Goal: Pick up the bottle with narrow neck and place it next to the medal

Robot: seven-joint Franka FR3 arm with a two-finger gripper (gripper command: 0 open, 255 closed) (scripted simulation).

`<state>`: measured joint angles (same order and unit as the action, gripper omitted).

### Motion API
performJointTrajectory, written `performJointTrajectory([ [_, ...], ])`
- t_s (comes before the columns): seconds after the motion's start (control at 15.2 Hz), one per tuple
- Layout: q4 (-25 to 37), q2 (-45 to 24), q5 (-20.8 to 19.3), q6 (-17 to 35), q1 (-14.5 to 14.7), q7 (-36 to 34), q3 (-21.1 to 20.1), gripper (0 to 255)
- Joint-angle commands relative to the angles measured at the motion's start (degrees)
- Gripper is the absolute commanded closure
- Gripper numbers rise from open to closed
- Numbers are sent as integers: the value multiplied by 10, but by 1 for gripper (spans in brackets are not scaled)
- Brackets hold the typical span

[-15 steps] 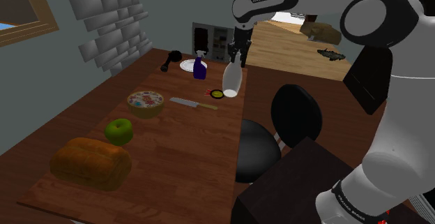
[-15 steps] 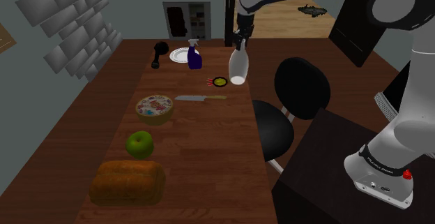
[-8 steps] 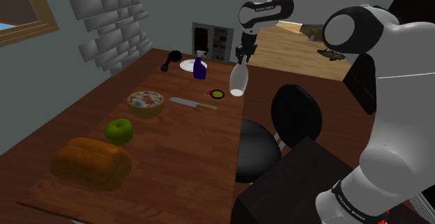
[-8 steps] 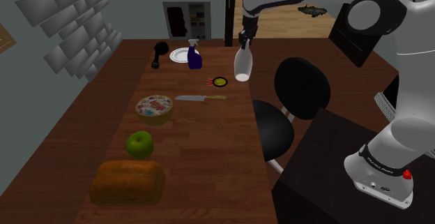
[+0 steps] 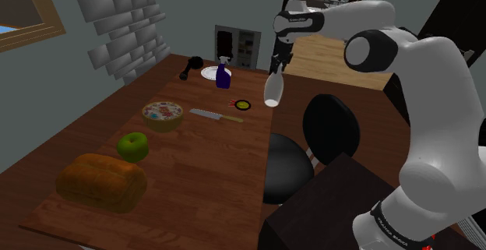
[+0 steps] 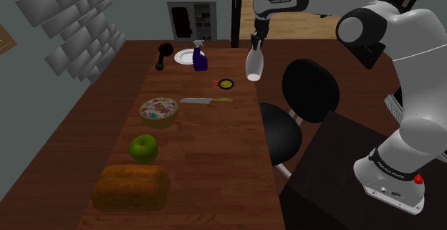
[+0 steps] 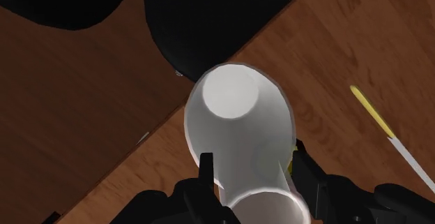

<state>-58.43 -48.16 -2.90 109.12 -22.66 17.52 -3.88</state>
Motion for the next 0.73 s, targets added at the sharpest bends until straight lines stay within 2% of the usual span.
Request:
performJointTrajectory([
  [0.0, 8, -14, 0, 7, -1, 2, 0, 255],
  [0.66, -29, -37, -2, 66, -1, 1, 1, 255],
])
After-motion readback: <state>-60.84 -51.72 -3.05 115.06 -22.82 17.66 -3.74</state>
